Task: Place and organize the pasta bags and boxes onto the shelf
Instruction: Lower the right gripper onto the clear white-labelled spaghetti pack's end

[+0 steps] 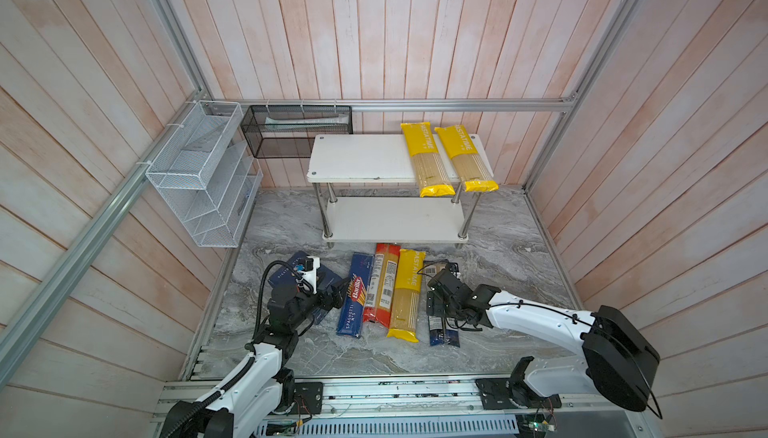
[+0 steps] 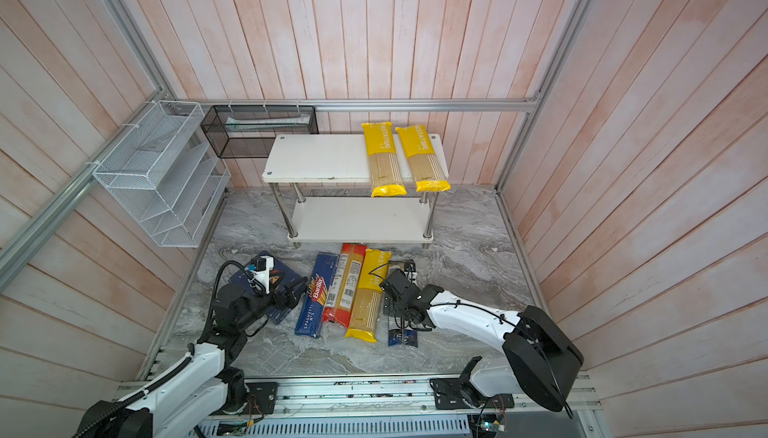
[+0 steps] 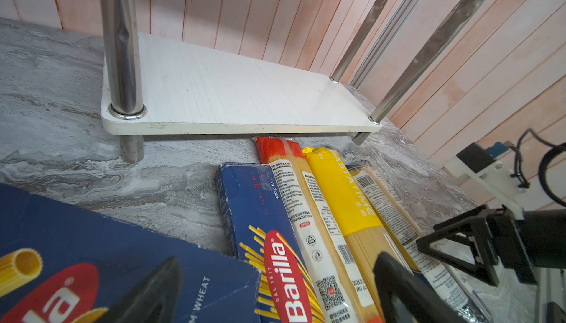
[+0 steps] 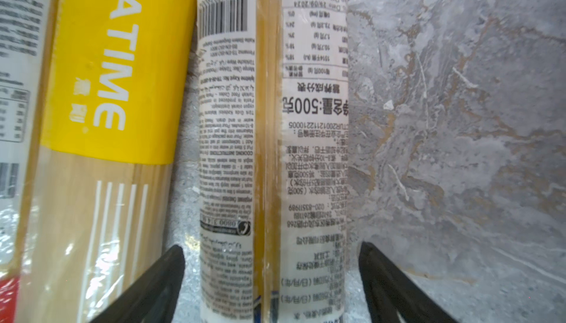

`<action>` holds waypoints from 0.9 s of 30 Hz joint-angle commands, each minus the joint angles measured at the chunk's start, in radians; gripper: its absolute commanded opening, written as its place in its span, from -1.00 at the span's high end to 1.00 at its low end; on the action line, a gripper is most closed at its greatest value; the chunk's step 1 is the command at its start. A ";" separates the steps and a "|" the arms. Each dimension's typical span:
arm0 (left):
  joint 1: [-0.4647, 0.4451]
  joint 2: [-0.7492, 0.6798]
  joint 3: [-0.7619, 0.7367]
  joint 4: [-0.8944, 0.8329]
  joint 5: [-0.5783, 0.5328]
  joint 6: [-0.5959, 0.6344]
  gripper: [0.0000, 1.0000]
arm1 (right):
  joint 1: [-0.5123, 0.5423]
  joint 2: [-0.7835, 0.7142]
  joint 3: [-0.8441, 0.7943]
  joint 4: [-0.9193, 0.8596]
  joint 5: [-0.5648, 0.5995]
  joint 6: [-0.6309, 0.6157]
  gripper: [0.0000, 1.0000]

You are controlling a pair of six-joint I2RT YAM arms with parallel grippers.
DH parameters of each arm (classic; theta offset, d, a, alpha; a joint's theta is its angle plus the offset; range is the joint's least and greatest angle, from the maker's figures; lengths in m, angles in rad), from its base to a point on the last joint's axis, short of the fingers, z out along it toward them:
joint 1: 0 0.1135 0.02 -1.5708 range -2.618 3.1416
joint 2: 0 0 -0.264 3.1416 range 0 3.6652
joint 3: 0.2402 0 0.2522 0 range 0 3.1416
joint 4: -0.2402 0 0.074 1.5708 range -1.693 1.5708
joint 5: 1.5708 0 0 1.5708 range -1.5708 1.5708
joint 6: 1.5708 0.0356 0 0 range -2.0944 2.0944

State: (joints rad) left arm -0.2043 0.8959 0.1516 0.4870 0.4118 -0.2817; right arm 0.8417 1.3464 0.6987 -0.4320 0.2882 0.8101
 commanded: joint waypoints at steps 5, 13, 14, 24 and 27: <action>-0.004 0.004 0.018 0.016 0.009 0.006 -0.99 | -0.012 0.089 0.070 -0.051 0.034 -0.064 -0.96; -0.004 0.012 0.019 0.021 0.019 0.003 -0.99 | -0.021 0.162 0.057 -0.048 0.052 -0.080 -0.96; -0.004 0.011 0.020 0.021 0.018 0.005 -0.99 | -0.023 0.167 0.052 -0.044 0.054 -0.080 -0.96; -0.004 0.015 0.025 0.012 0.006 0.007 -0.99 | -0.057 0.187 -0.015 0.131 0.007 -0.129 -0.92; -0.004 0.014 0.023 0.015 0.010 0.008 -0.99 | -0.068 0.188 -0.028 0.144 0.010 -0.130 -0.89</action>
State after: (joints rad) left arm -0.2043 0.9073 0.1516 0.4870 0.4137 -0.2813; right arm 0.7872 1.5227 0.7055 -0.2958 0.3023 0.7017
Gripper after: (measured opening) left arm 0.995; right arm 0.948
